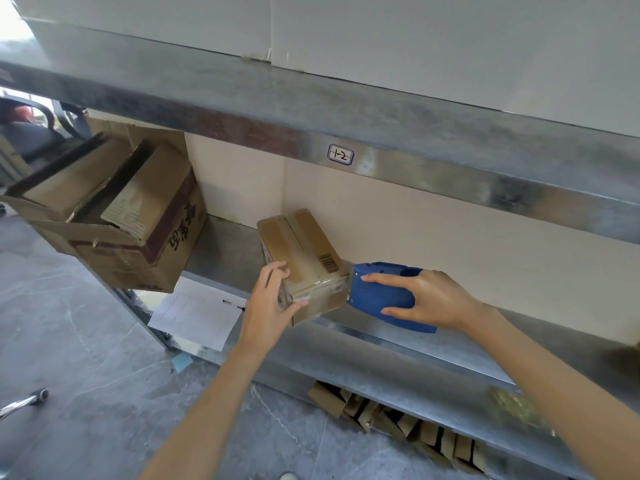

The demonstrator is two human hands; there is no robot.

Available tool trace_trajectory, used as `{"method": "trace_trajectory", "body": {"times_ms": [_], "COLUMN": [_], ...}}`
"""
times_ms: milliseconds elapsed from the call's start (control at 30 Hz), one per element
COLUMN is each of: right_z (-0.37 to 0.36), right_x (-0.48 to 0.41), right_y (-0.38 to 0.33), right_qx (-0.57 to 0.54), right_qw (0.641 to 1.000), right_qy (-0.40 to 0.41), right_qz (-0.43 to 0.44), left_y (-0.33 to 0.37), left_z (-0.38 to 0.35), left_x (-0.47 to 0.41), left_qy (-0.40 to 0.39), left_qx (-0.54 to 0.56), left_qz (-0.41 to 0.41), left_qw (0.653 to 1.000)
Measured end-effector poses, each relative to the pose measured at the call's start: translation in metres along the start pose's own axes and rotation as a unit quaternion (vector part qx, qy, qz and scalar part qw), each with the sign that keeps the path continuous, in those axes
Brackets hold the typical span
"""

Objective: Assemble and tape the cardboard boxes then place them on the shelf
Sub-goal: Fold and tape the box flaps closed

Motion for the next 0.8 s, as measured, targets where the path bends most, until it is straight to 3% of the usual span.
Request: {"method": "trace_trajectory", "body": {"times_ms": [267, 467, 800], "right_z": [-0.007, -0.008, -0.003], "right_x": [-0.006, -0.010, -0.001], "right_y": [-0.029, -0.025, -0.004], "right_qx": [-0.010, -0.032, -0.021], "right_qw": [0.998, 0.998, 0.998], "right_qy": [-0.002, 0.001, -0.001], "right_qz": [0.054, 0.062, 0.055], "left_y": [-0.026, -0.022, -0.025], "left_z": [0.024, 0.019, 0.016], "left_x": [-0.003, -0.001, -0.002], "left_qy": [-0.076, -0.043, -0.054], "left_qx": [0.031, 0.051, 0.017], "left_qz": [-0.028, -0.014, -0.013], "left_qw": [0.996, 0.998, 0.998]}}
Point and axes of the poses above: each hand's wrist, its own x-axis away from the middle knuckle, its own z-axis out of the back of the hand, y = z × x, the point moved 6 cm from there along -x, towards the middle knuckle, and after that the axes turned 14 degrees about -z, right-handed, at the moved point
